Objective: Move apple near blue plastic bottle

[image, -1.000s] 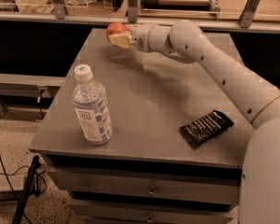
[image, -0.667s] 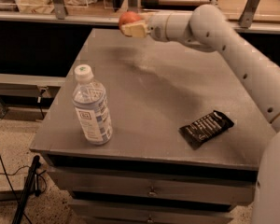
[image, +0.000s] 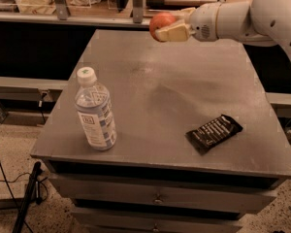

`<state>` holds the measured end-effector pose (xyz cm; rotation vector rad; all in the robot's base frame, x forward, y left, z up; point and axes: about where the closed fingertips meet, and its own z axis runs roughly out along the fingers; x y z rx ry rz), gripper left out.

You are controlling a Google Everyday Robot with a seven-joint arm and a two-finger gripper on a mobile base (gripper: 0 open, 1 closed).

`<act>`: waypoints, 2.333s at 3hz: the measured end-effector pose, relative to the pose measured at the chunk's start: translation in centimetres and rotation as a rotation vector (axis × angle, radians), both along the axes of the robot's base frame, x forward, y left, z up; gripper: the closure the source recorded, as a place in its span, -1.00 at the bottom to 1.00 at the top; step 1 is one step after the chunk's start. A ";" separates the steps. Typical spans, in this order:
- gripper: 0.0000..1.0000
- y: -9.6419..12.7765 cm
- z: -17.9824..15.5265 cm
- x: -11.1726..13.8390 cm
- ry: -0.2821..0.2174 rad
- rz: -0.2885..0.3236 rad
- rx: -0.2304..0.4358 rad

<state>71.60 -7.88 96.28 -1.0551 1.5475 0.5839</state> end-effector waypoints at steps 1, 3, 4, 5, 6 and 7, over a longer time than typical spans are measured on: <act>1.00 0.0 0.0 0.0 0.000 0.000 0.000; 1.00 1.6 0.3 -5.1 -0.023 0.099 -0.001; 1.00 2.3 0.0 -8.3 -0.018 0.166 -0.001; 1.00 2.5 -0.7 -11.8 0.001 0.237 -0.007; 1.00 2.7 -1.5 -15.3 0.022 0.295 -0.005; 1.00 3.3 -3.3 -19.2 0.048 0.340 -0.009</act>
Offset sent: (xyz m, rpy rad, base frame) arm -0.0584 0.0169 0.0065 -0.0024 -0.0358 0.1220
